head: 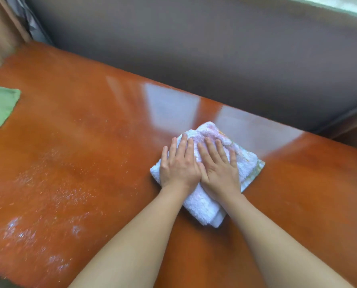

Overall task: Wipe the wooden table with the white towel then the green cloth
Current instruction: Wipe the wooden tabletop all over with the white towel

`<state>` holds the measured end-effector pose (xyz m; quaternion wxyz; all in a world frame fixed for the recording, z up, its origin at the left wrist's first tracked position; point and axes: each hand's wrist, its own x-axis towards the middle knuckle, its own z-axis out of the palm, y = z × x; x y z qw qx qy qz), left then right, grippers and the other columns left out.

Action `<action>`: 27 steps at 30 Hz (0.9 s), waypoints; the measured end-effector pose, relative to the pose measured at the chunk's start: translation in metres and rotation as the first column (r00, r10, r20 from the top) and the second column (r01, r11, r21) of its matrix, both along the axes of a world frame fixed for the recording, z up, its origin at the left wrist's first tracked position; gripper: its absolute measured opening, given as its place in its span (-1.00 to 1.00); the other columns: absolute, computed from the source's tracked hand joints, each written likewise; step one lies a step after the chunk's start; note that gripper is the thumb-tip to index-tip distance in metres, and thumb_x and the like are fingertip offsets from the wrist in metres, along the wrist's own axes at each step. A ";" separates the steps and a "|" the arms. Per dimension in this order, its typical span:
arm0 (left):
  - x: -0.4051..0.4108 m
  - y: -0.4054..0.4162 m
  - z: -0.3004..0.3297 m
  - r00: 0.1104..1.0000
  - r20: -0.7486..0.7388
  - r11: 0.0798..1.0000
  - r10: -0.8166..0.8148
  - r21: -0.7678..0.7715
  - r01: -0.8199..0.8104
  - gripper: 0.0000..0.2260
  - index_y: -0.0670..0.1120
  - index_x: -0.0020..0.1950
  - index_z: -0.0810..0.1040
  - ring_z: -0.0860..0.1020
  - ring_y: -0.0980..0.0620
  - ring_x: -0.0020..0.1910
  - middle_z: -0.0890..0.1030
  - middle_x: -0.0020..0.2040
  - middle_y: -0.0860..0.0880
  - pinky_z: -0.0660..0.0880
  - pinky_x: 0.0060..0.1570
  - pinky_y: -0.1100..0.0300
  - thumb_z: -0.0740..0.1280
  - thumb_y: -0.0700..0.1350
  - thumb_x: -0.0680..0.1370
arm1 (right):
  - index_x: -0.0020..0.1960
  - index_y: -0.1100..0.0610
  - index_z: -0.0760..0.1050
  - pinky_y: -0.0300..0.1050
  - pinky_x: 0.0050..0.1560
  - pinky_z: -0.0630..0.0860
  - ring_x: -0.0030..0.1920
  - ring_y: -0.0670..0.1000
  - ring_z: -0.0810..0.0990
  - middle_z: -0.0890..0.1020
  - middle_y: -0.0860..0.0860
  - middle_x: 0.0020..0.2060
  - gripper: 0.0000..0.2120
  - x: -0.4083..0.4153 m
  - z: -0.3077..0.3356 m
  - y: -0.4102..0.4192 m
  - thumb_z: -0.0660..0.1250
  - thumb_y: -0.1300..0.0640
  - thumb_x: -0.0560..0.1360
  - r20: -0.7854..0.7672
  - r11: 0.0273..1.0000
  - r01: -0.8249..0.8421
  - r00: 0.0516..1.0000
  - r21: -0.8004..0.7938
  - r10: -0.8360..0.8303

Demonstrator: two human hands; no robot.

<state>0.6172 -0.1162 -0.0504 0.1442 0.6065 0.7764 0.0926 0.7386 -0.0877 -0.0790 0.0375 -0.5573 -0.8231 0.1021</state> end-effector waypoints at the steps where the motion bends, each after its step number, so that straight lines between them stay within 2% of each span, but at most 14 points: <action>1: -0.001 0.013 0.000 1.000 -0.001 1.000 0.008 -0.004 -0.008 -0.29 0.01 0.55 0.10 -0.02 0.02 0.54 0.05 0.57 0.06 -0.09 0.47 0.00 -0.25 0.11 0.40 | 0.56 -0.16 0.03 0.12 0.50 -0.29 0.56 -0.07 -0.16 -0.02 -0.12 0.57 -0.42 -0.001 0.000 0.014 -0.19 -0.20 0.55 0.000 1.000 0.003 1.000 -0.003 -0.003; 4: -0.005 0.031 -0.001 1.000 -0.018 1.000 0.016 0.004 -0.016 -0.30 0.03 0.54 0.09 -0.01 0.02 0.53 0.05 0.56 0.07 -0.05 0.48 0.00 -0.26 0.12 0.40 | 0.54 -0.24 -0.01 0.13 0.48 -0.34 0.55 -0.07 -0.22 -0.11 -0.13 0.57 -0.41 -0.004 0.003 0.032 -0.23 -0.25 0.52 0.018 0.999 0.033 0.999 -0.019 -0.033; 7: -0.008 0.025 -0.002 1.000 -0.012 1.000 -0.010 0.017 0.010 -0.29 -0.02 0.52 0.18 0.10 -0.02 0.51 0.15 0.54 0.03 0.12 0.43 0.01 -0.25 0.12 0.40 | 0.54 -0.26 0.00 0.16 0.45 -0.39 0.55 -0.07 -0.24 -0.11 -0.14 0.57 -0.38 -0.006 0.009 0.027 -0.25 -0.27 0.48 0.018 0.996 0.055 0.998 -0.076 -0.054; 10: -0.014 0.004 -0.003 0.999 0.010 0.998 -0.050 0.046 0.050 -0.33 -0.07 0.49 0.27 0.18 -0.05 0.48 0.24 0.51 -0.01 0.17 0.39 0.03 -0.20 0.10 0.44 | 0.55 -0.24 0.00 0.18 0.46 -0.38 0.55 -0.07 -0.25 -0.11 -0.14 0.58 -0.39 -0.011 0.013 0.004 -0.22 -0.26 0.50 0.017 0.991 0.074 0.997 -0.113 -0.072; 16: -0.030 -0.083 -0.008 0.998 -0.001 0.994 -0.068 0.086 0.068 -0.48 -0.12 0.36 0.46 0.41 -0.12 0.35 0.46 0.38 -0.07 0.39 0.23 0.00 0.02 0.03 0.48 | 0.56 -0.21 0.00 0.20 0.48 -0.33 0.55 -0.05 -0.22 -0.07 -0.12 0.58 -0.44 -0.025 0.009 -0.089 -0.16 -0.22 0.56 0.004 0.993 0.076 0.997 -0.094 -0.076; 22: -0.051 -0.192 -0.007 0.997 -0.002 0.995 -0.082 0.051 0.082 -0.49 -0.10 0.37 0.46 0.41 -0.11 0.36 0.45 0.39 -0.06 0.41 0.23 -0.02 0.04 0.02 0.49 | 0.56 -0.20 -0.01 0.23 0.49 -0.25 0.56 -0.04 -0.21 -0.05 -0.12 0.58 -0.44 -0.046 0.006 -0.200 -0.17 -0.21 0.57 0.004 0.993 0.081 0.997 -0.085 -0.081; 27: -0.071 -0.269 -0.006 0.998 0.002 0.997 -0.066 0.036 0.066 -0.50 -0.09 0.38 0.45 0.38 -0.10 0.39 0.43 0.41 -0.04 0.40 0.25 -0.05 0.04 0.03 0.51 | 0.56 -0.16 0.06 0.26 0.49 -0.16 0.56 -0.01 -0.08 0.08 -0.07 0.57 -0.47 -0.068 0.000 -0.277 -0.10 -0.18 0.59 -0.012 0.996 0.076 0.997 -0.047 -0.077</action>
